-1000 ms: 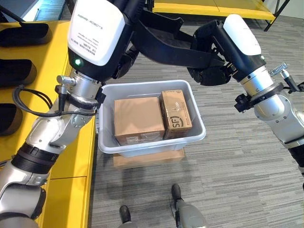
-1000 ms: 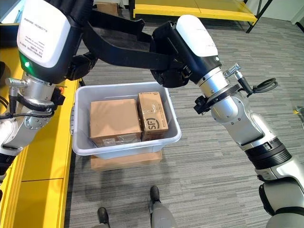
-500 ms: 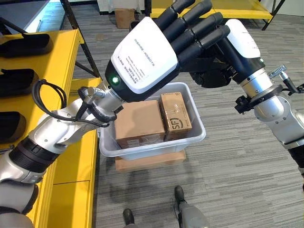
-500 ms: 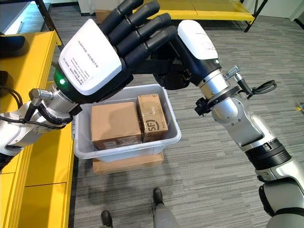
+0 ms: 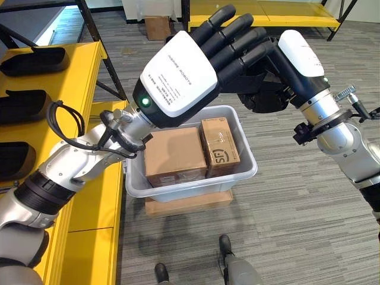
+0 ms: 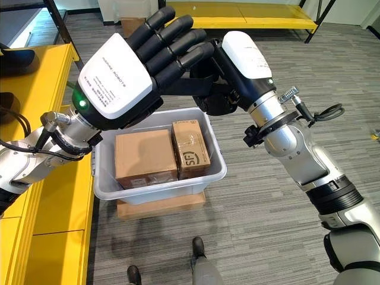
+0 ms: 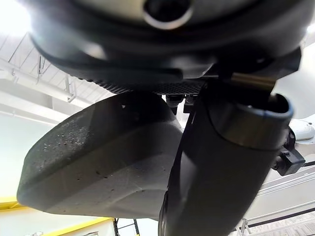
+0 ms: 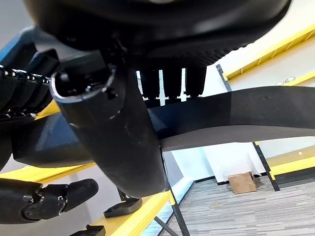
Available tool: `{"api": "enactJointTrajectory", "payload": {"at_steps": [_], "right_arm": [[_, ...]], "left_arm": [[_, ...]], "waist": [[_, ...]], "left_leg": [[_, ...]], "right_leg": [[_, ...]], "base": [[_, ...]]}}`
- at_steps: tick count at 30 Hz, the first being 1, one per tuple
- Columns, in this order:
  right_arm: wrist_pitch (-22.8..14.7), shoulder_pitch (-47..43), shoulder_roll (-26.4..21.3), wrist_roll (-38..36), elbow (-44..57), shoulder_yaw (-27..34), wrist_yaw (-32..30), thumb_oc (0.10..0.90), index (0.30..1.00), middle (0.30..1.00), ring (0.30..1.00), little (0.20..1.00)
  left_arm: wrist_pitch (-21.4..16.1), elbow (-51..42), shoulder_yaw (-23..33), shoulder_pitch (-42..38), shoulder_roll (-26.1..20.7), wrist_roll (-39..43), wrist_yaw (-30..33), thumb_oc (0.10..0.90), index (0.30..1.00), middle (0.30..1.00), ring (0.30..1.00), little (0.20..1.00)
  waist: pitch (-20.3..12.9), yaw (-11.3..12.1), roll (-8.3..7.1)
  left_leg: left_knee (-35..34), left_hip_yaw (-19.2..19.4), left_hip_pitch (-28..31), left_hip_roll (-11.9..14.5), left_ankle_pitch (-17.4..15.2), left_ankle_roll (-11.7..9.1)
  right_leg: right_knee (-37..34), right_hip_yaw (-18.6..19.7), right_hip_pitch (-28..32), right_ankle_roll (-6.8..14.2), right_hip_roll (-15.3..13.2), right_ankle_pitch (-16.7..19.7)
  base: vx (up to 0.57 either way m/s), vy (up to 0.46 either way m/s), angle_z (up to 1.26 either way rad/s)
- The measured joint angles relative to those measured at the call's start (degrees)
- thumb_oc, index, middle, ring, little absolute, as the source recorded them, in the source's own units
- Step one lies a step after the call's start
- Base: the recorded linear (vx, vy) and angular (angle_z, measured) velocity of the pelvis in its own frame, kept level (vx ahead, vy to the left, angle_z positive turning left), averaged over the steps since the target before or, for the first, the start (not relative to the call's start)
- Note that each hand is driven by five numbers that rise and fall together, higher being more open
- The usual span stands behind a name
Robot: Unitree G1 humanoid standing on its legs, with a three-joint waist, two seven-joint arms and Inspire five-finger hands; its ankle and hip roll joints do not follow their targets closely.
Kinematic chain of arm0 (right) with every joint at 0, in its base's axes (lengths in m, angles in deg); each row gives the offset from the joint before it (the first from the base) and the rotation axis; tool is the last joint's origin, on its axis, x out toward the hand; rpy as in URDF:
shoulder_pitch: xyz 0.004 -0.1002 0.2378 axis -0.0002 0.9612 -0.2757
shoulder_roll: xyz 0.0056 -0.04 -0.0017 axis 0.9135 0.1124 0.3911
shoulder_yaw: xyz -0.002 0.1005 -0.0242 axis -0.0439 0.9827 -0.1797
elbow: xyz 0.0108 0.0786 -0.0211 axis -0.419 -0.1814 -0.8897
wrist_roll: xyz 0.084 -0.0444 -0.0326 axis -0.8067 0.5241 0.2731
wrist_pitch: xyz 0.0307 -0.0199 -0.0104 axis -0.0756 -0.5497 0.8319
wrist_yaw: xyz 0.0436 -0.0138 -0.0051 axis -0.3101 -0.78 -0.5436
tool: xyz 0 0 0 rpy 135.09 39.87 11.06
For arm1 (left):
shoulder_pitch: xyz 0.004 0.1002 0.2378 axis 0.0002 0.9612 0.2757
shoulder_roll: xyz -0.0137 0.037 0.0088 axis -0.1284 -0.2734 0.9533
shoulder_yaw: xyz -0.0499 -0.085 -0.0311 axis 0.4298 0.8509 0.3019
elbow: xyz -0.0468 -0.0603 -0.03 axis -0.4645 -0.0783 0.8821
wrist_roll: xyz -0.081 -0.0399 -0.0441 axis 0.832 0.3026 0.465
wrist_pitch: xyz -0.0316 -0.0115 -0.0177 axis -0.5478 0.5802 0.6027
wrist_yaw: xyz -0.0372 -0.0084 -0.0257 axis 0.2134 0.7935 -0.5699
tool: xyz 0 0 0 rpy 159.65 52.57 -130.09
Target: Move parts from the plastic box to the shelf.
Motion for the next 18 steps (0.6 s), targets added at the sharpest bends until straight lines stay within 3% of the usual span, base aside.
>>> {"api": "enactJointTrajectory", "payload": {"at_steps": [18], "right_arm": [[-0.62,2.40,0.01,0.05,0.43,0.57,0.02,0.400,0.300,0.300,0.300,0.300]], "left_arm": [[1.73,2.46,6.44,8.64,0.17,0.06,-0.01,0.900,1.000,1.000,1.000,1.000]], "waist": [[-0.06,1.27,-0.11]], "left_leg": [[-0.01,-0.20,0.02,0.22,0.04,-0.06]], "right_leg": [[-0.01,-0.27,0.23,-0.03,0.09,0.01]], "base": [[0.00,0.000,0.00]]}}
